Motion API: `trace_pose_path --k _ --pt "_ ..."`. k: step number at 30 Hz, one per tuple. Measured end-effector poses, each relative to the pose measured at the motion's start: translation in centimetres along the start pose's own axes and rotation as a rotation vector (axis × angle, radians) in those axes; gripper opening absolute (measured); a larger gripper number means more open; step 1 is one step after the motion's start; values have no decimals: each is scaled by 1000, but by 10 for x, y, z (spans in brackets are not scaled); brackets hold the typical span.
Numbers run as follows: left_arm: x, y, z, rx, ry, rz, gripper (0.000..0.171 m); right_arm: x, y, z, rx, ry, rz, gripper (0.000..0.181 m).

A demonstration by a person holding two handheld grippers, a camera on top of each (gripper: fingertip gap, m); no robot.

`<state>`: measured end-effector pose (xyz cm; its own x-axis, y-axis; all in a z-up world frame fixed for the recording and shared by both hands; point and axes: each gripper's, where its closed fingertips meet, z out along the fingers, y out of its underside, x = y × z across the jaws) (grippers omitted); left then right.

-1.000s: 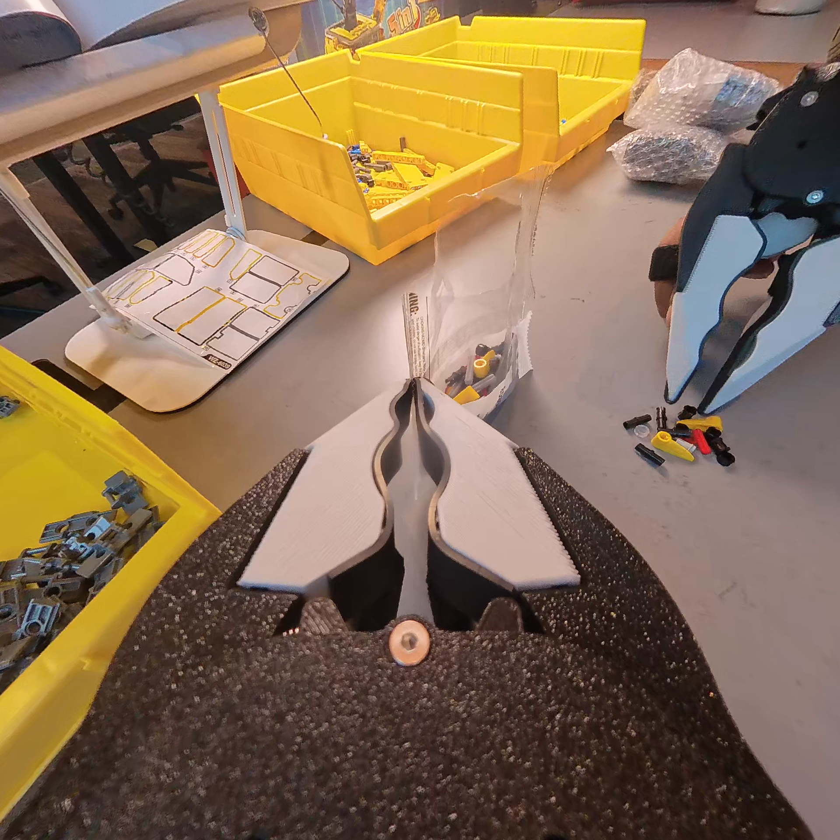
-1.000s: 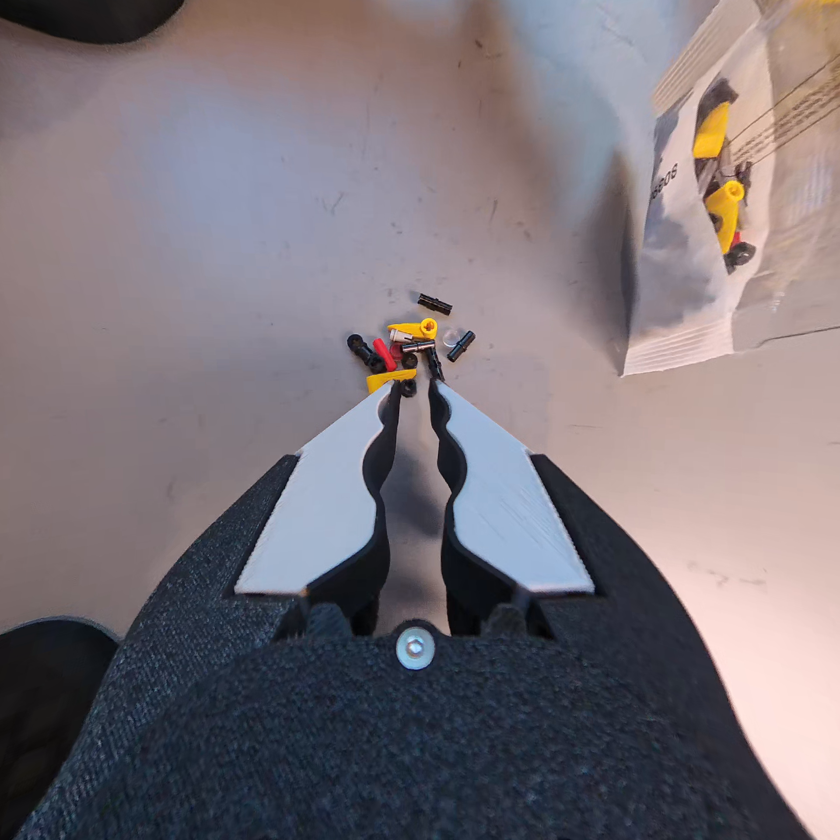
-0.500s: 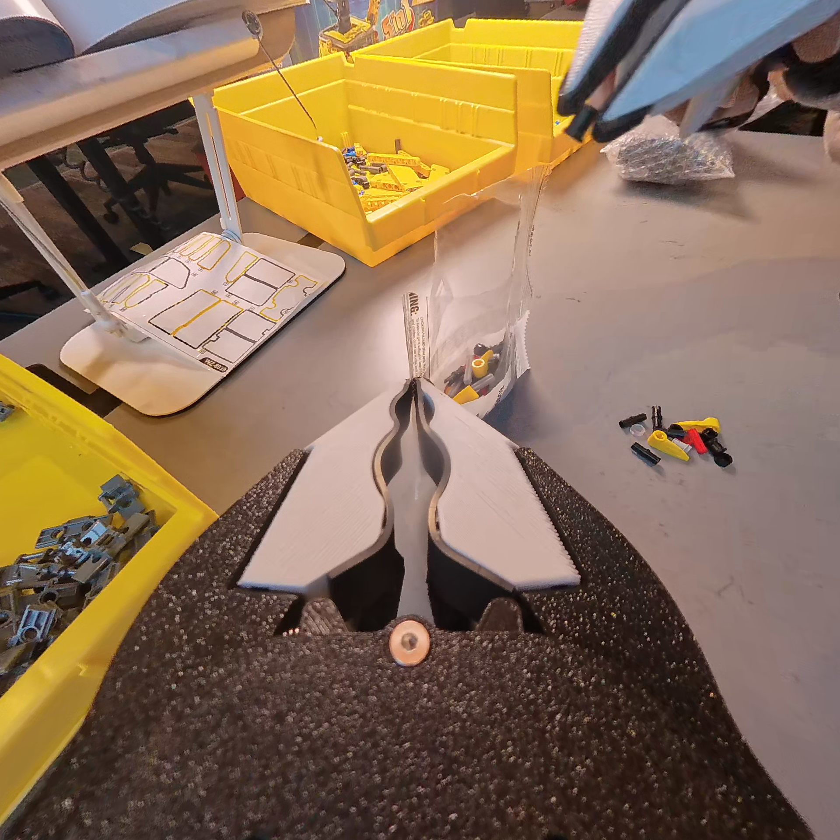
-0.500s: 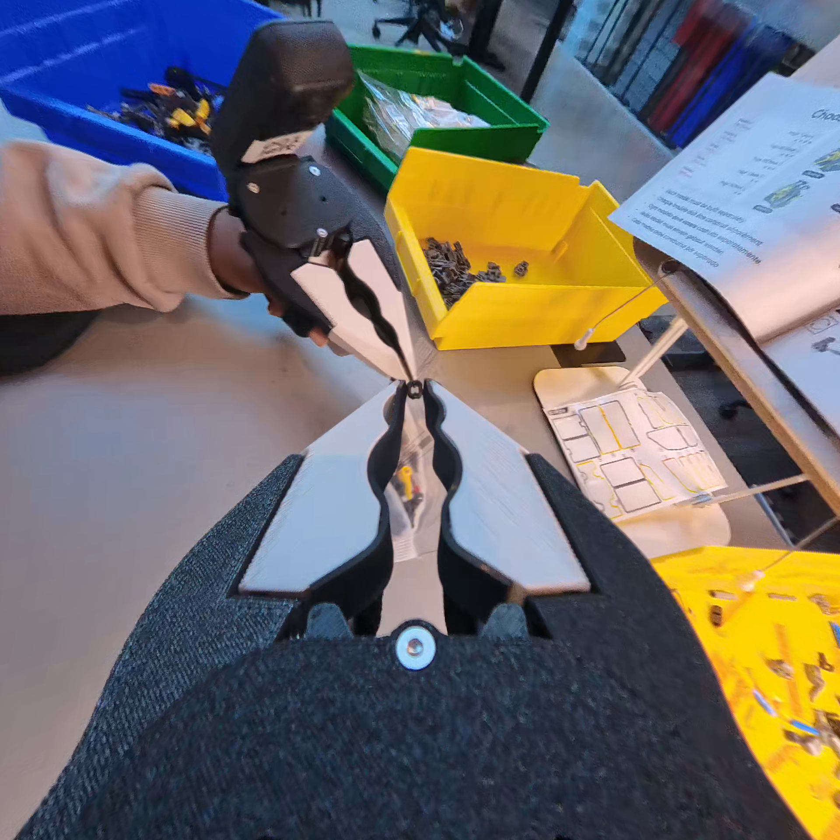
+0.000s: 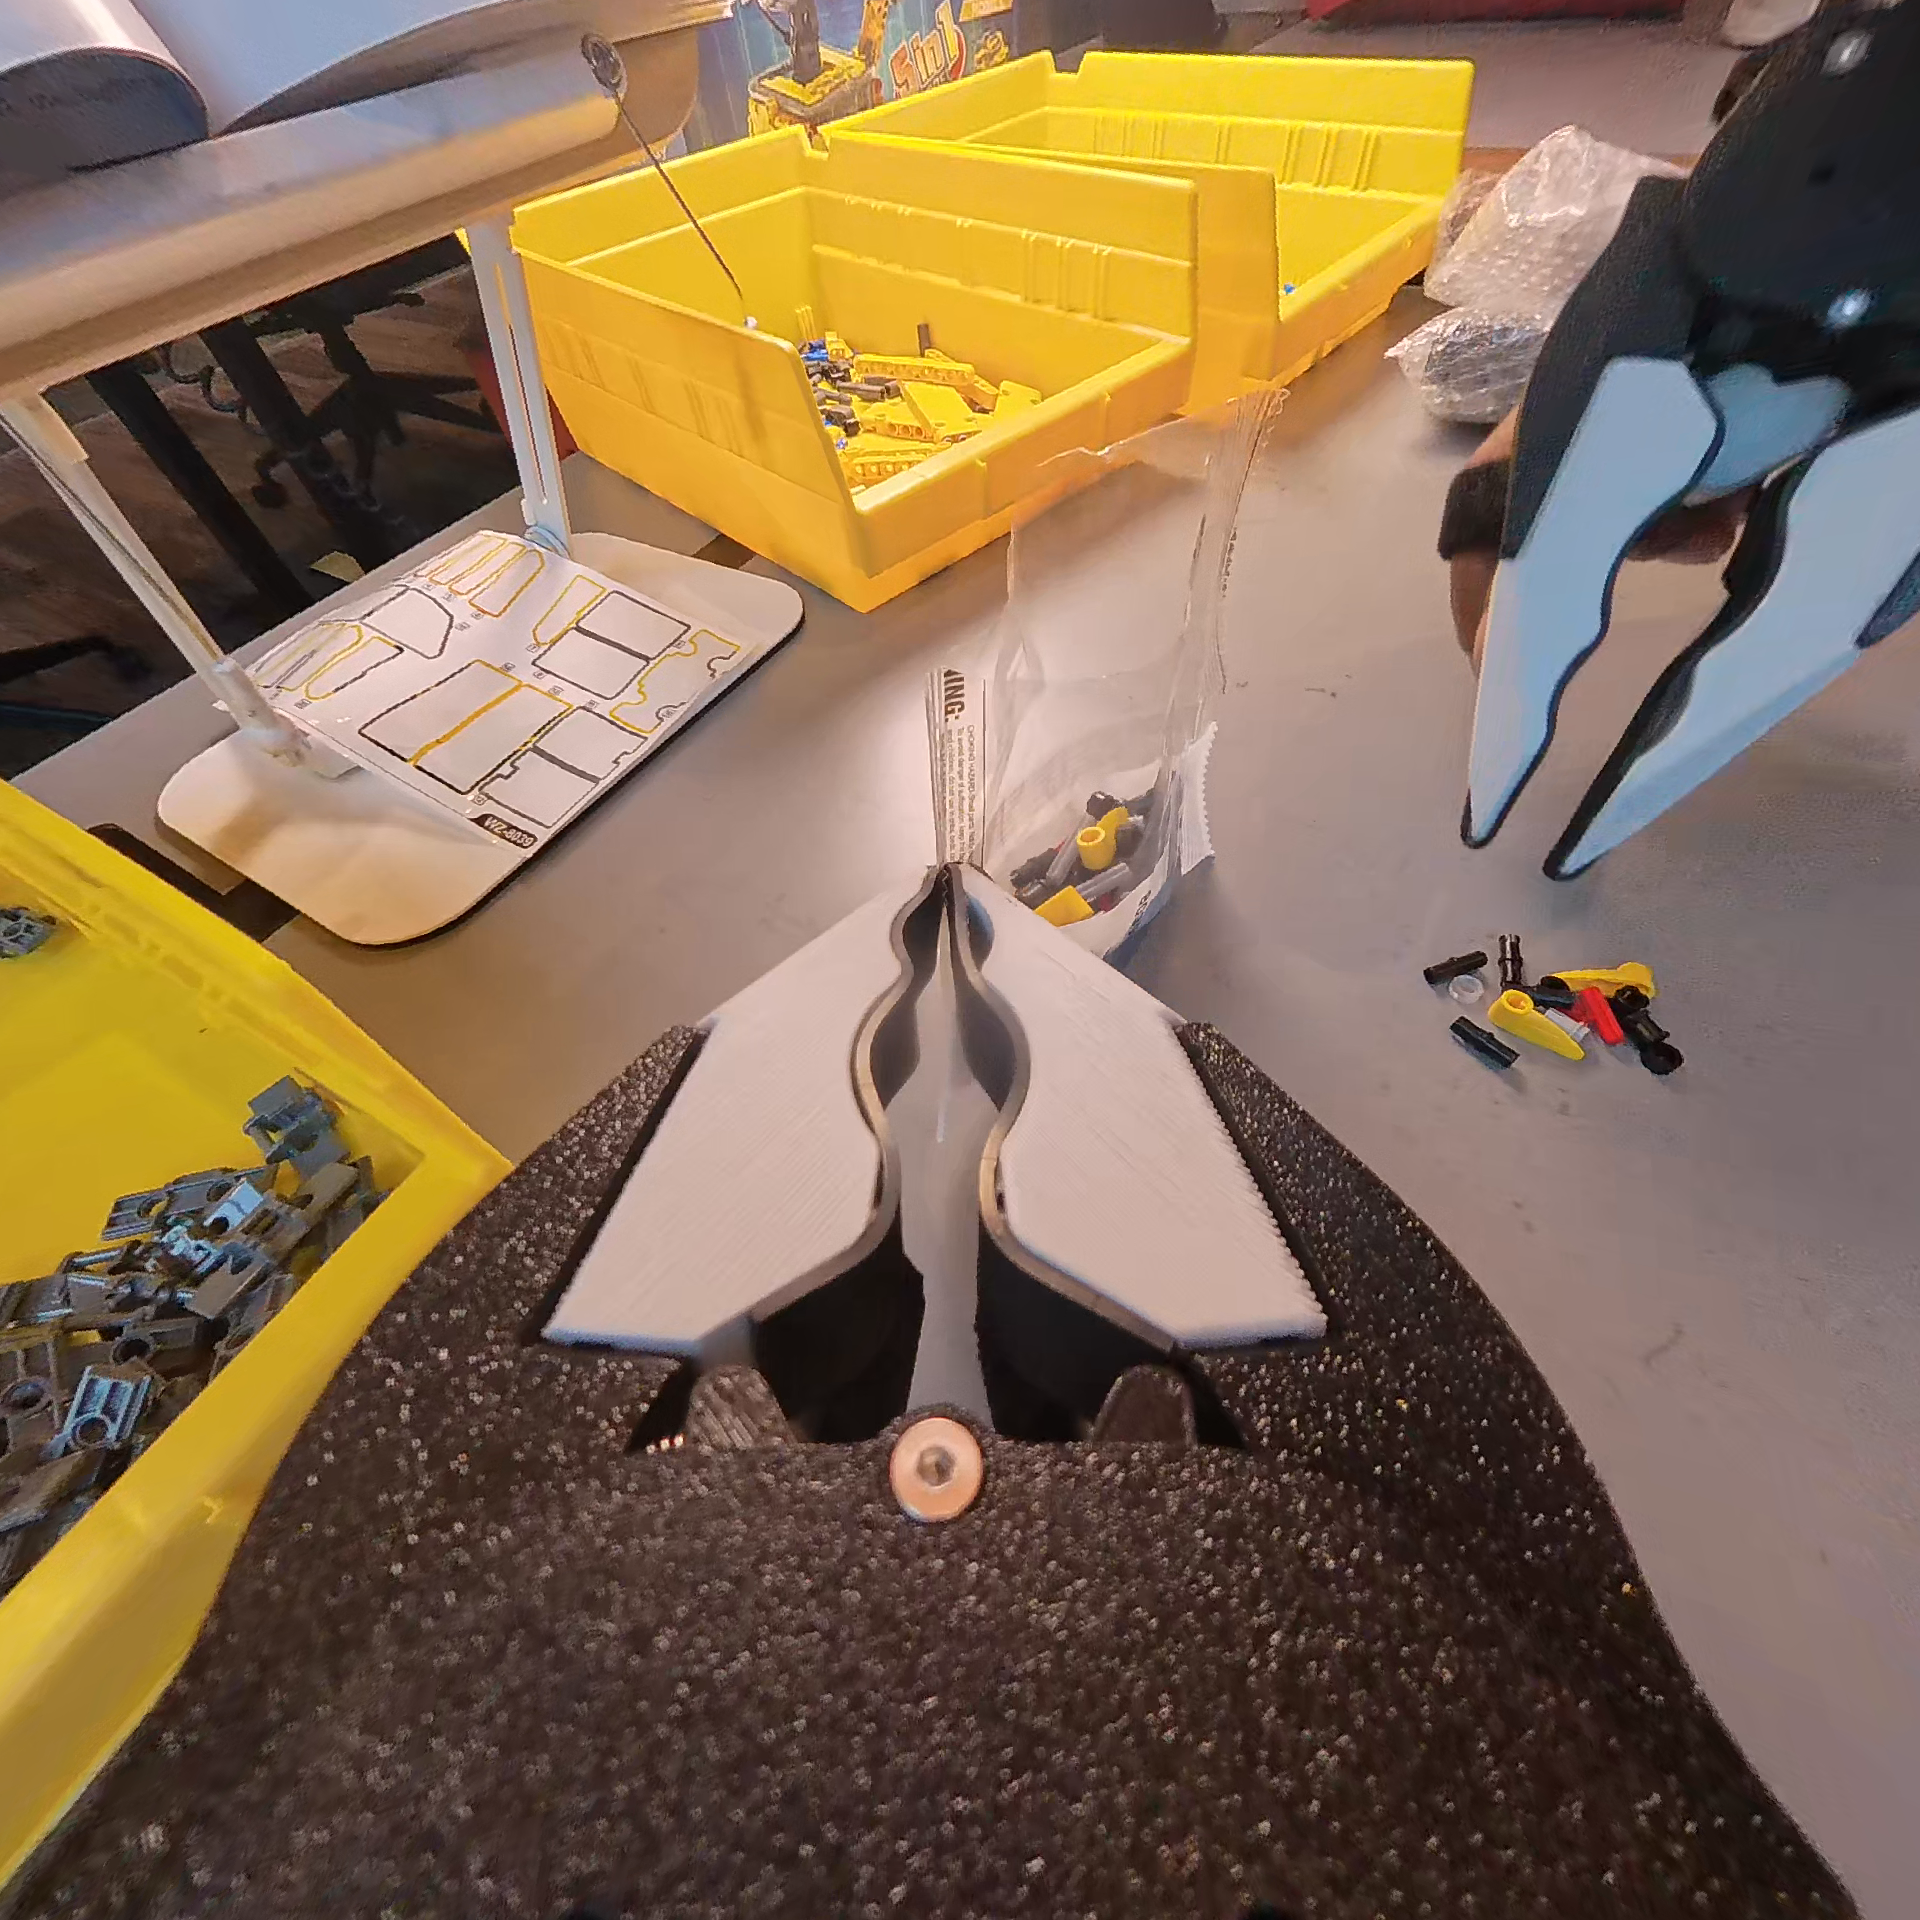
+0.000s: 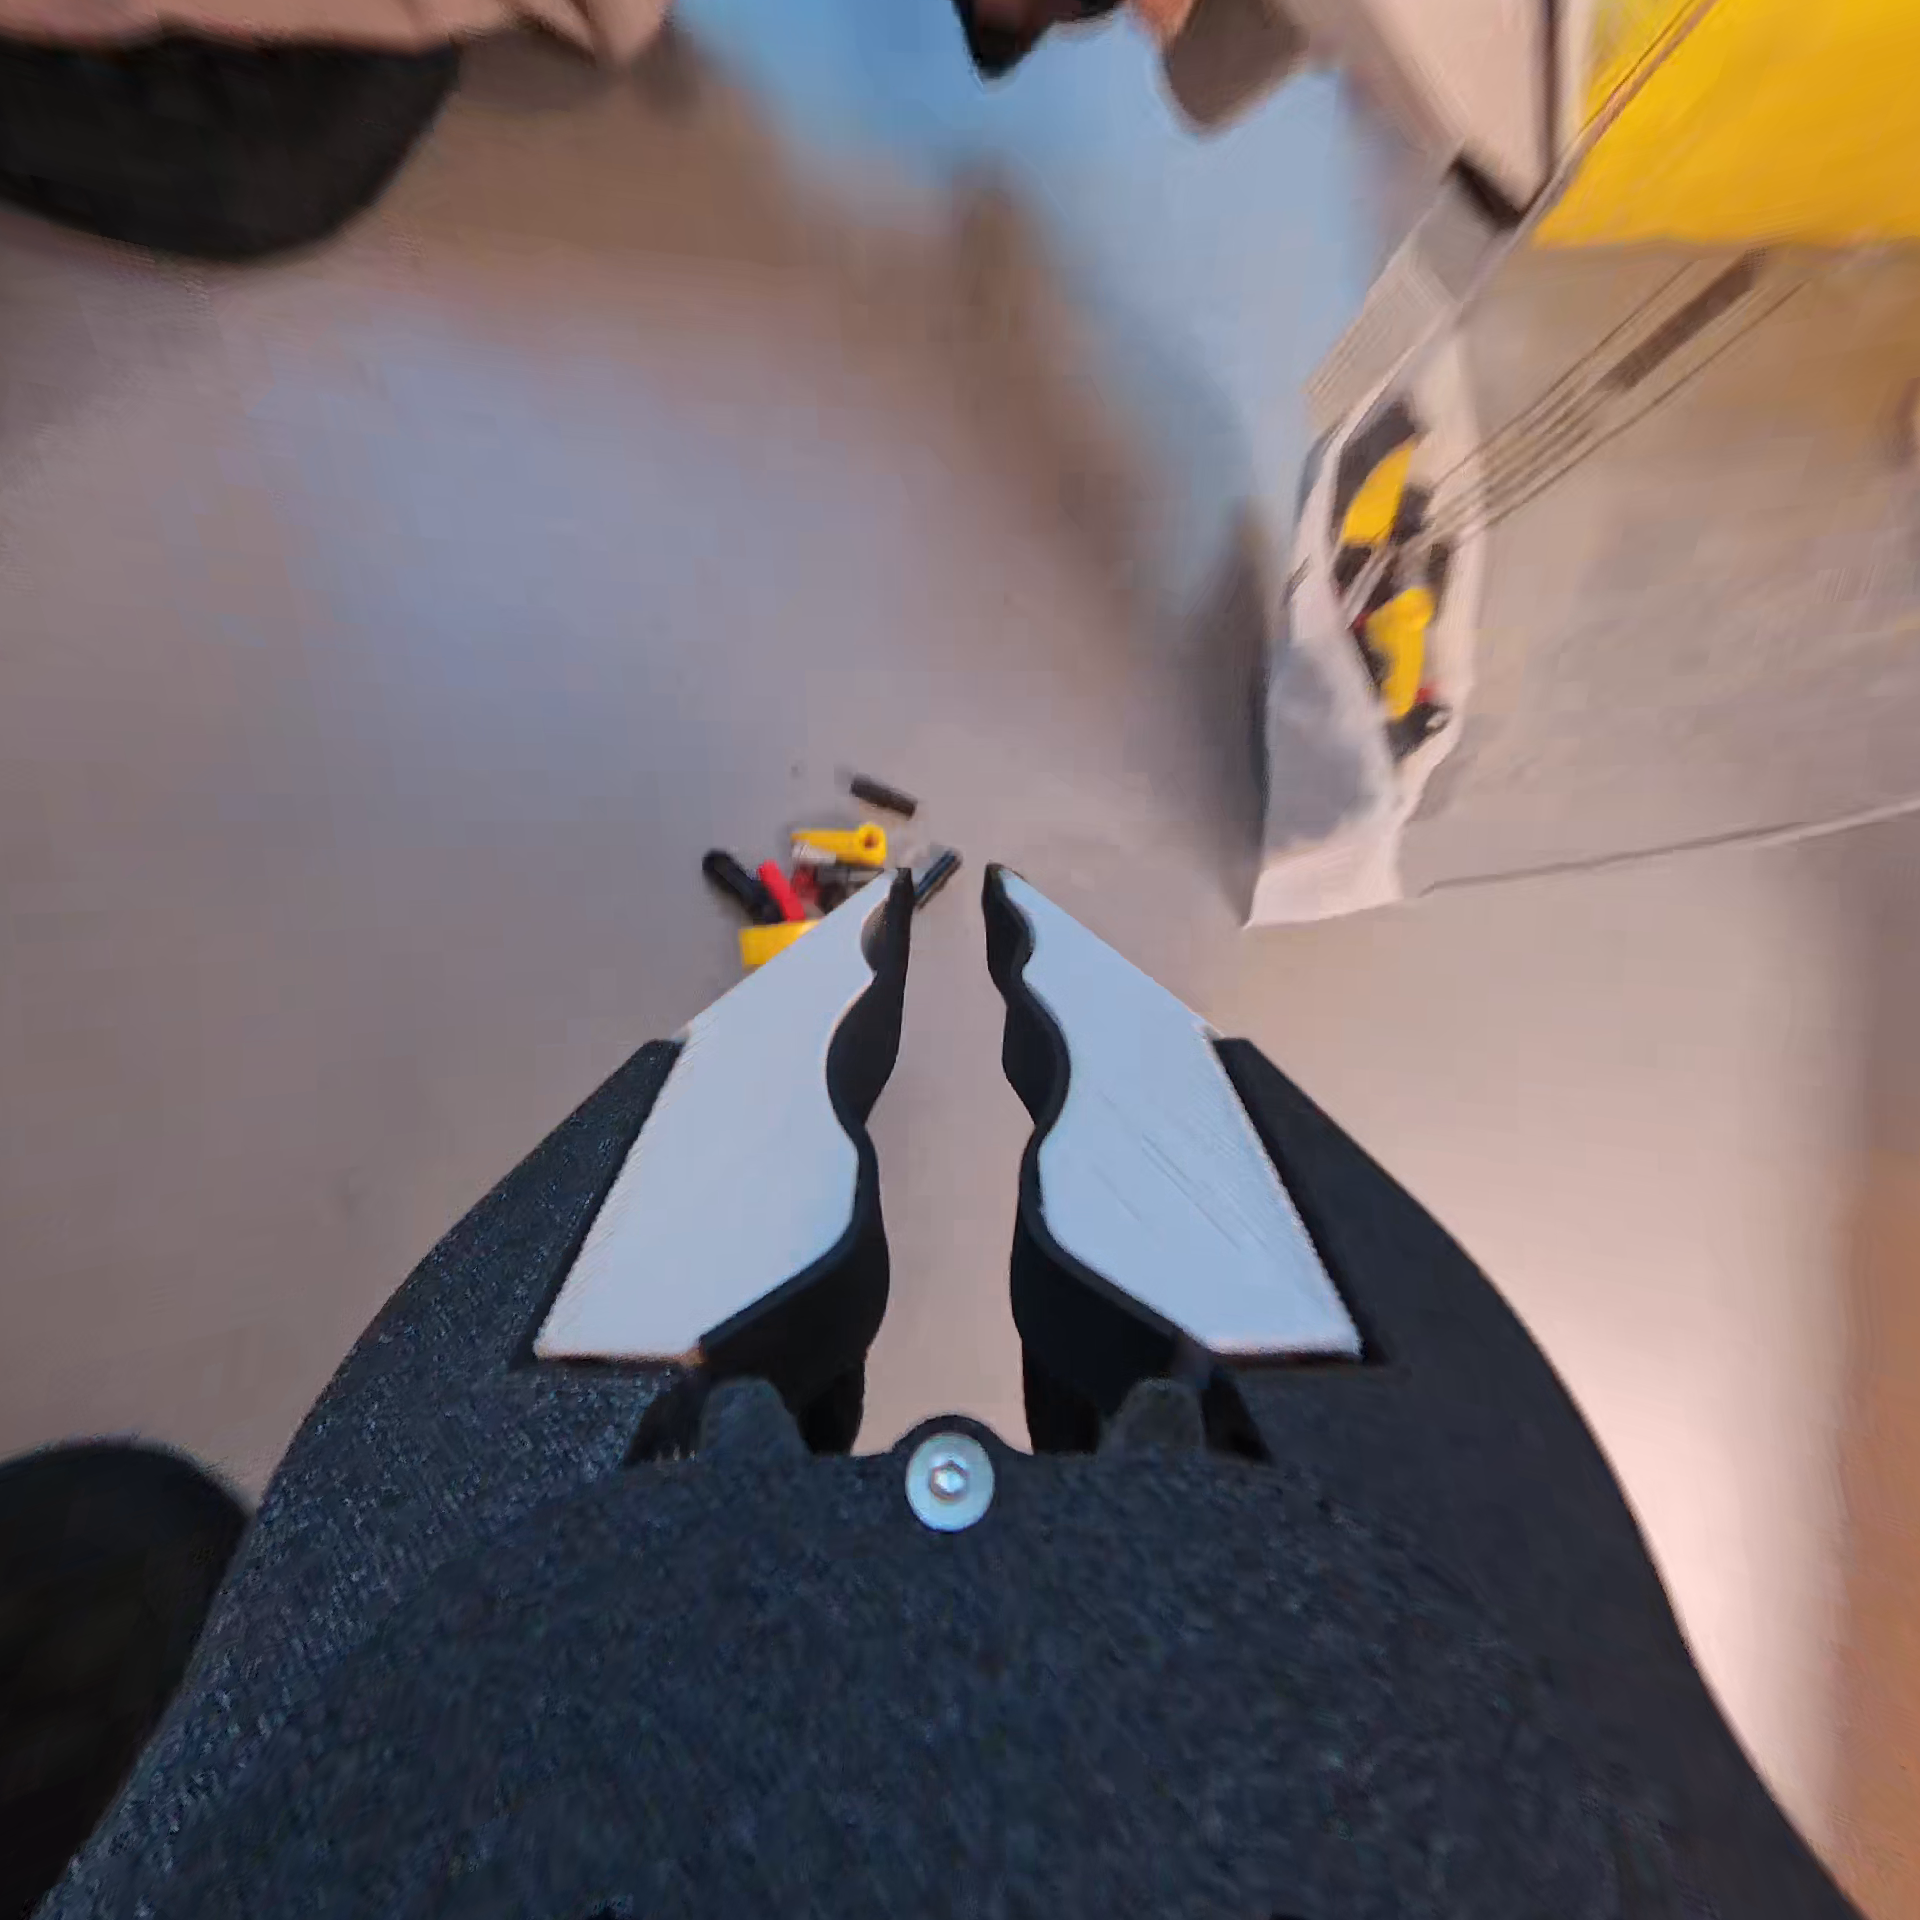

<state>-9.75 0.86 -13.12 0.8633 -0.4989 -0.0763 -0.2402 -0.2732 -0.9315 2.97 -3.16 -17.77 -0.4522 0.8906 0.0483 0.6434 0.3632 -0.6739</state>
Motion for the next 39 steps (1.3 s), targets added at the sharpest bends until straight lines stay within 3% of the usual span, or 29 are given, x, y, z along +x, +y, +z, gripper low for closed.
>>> trace_pose_path --k 3,11,14,18,21,25,29,32,35,39 --pt "0 1 1 -4 0 1 0 -14 20 12 -33 -47 18 13" --pt "1 4 2 -11 6 -3 0 -18 22 19 -66 -86 10 4" --pt "0 4 2 -11 7 -5 0 -15 -21 -6 89 -96 -9 4" --pt "2 3 3 -8 13 0 0 32 -92 -49 285 129 -61 4" --pt "4 2 2 -3 14 7 0 71 -113 -59 265 287 -72 4" --pt "3 1 1 0 14 7 0 93 -104 -43 188 373 -58 10" --pt "1 0 -1 3 7 3 0 69 -98 -50 290 326 -44 11" --pt "-1 0 -1 4 1 0 0 27 -55 -29 174 124 -23 11" --pt "1 1 1 0 1 3 0 8 -5 2 11 55 27 11" --pt "1 2 1 -5 0 4 0 -6 13 21 -10 19 71 11"
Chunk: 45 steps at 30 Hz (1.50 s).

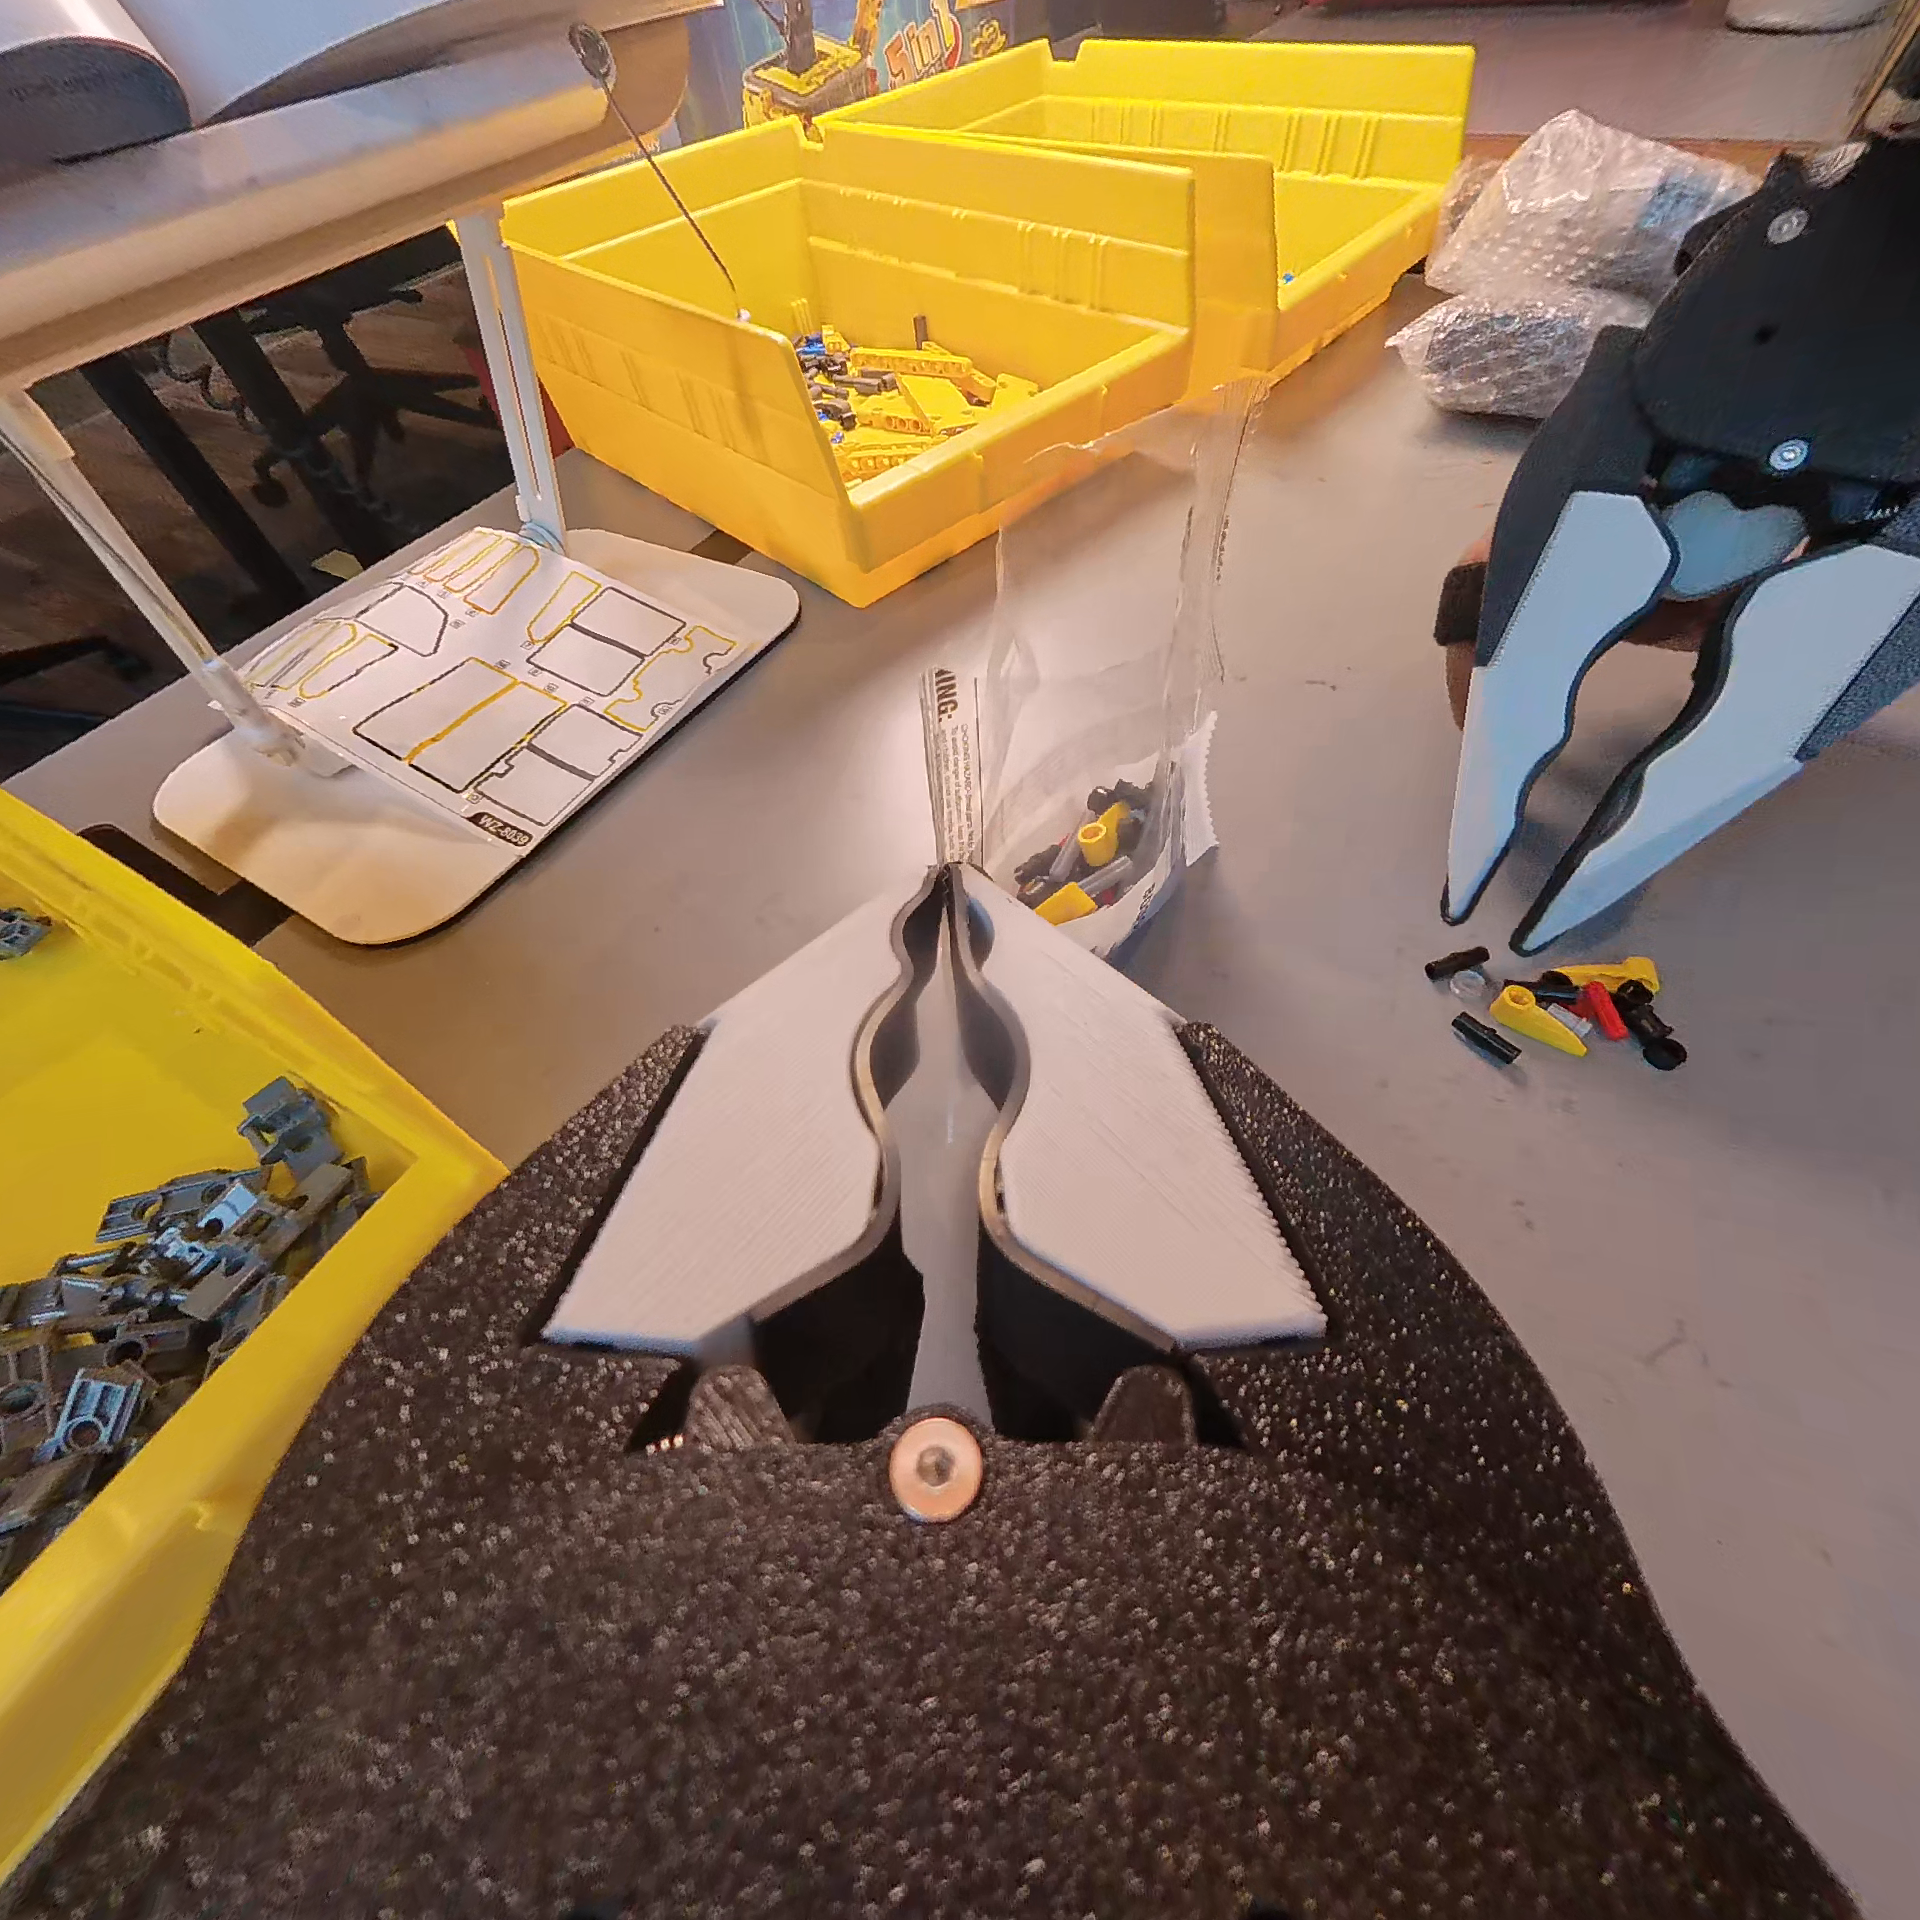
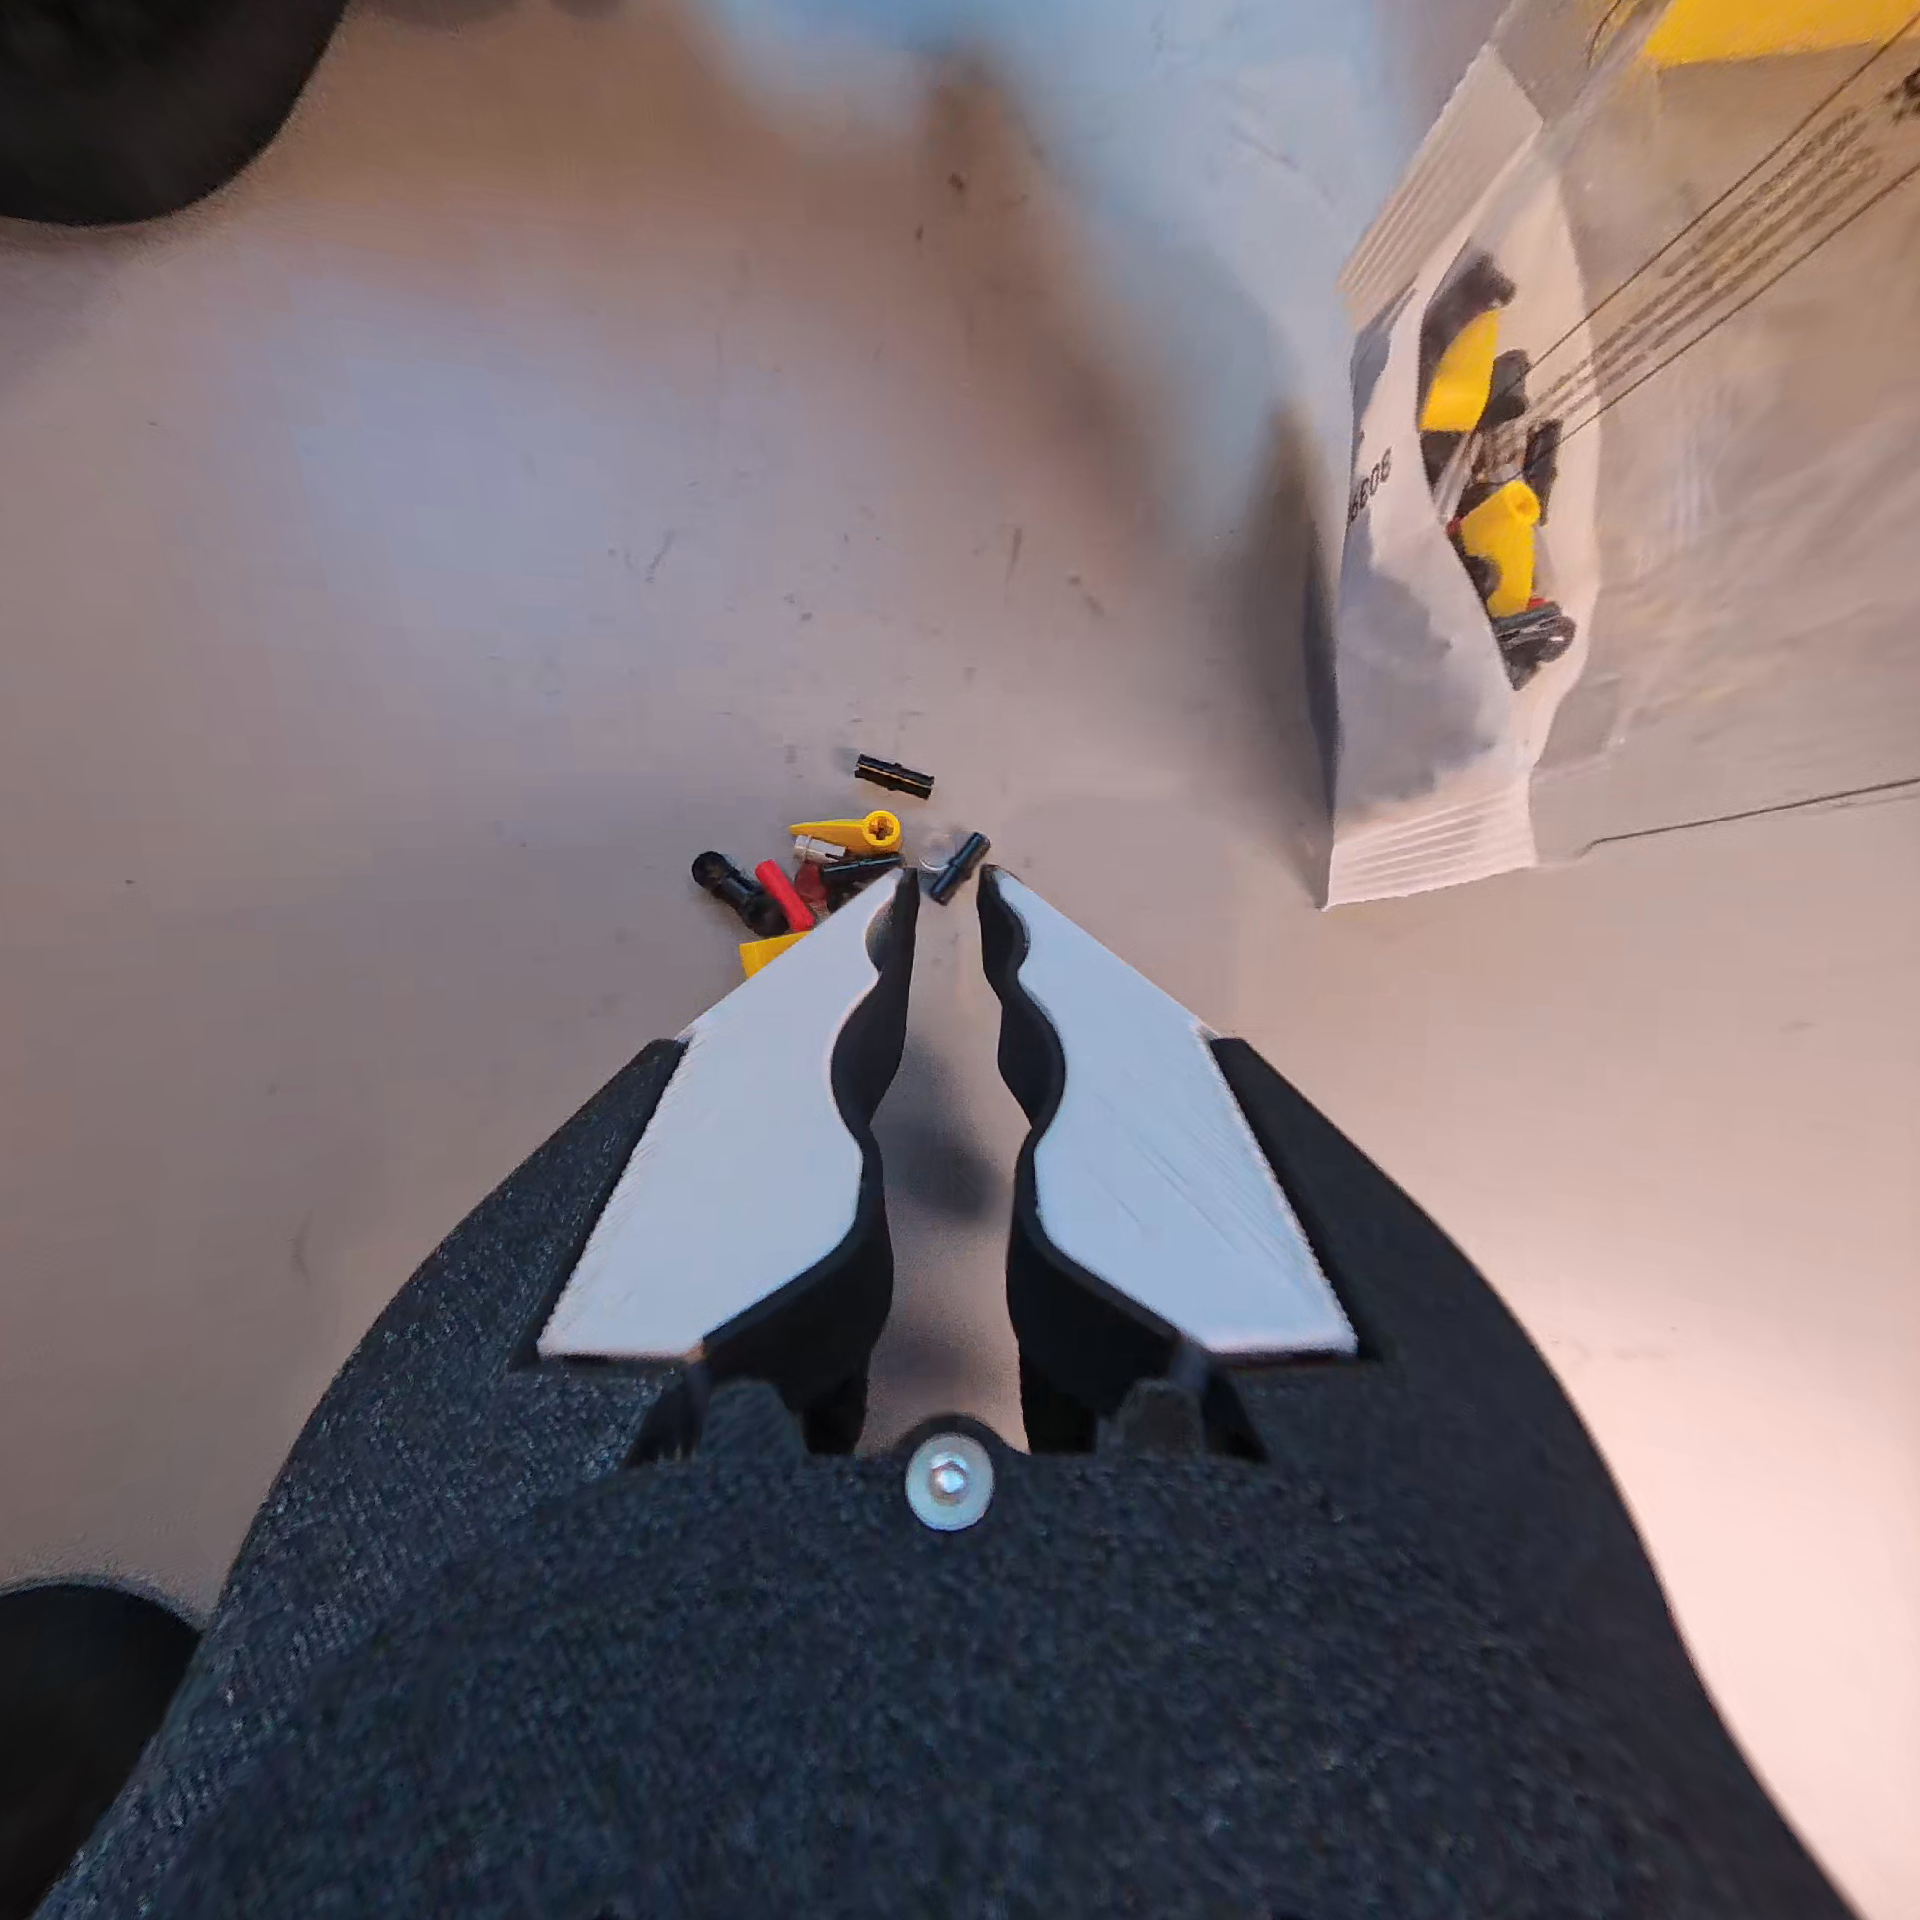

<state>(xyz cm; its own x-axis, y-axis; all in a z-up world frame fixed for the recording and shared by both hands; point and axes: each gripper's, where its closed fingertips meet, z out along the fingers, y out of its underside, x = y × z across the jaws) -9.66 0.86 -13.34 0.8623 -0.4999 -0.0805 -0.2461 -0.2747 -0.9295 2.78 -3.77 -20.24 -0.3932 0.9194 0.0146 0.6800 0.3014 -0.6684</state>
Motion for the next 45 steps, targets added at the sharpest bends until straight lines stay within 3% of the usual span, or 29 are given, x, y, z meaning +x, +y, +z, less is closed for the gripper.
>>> trace_pose_path --k 12,14,19,23,28,31,33,37,45 --pt "-1 3 1 -6 5 -10 0 6 3 6 -36 -2 -11 4" --pt "-1 3 1 -5 7 -9 0 10 -15 -7 34 15 -21 4" --pt "4 3 3 -7 31 -9 0 54 -108 -72 286 235 -117 4" --pt "6 1 2 0 33 2 0 83 -131 -74 241 318 -161 5" --pt "6 -1 1 4 30 4 0 80 -128 -69 310 343 -155 12" --pt "4 -1 1 5 23 -2 0 50 -109 -65 328 207 -123 12" --pt "3 -1 1 4 21 -4 0 20 -80 -47 251 36 -97 12" --pt "3 1 2 -2 15 -4 0 -5 -32 -7 90 -58 -33 17" --pt "1 4 3 -11 14 -10 0 -21 -10 9 -15 -105 -54 20"
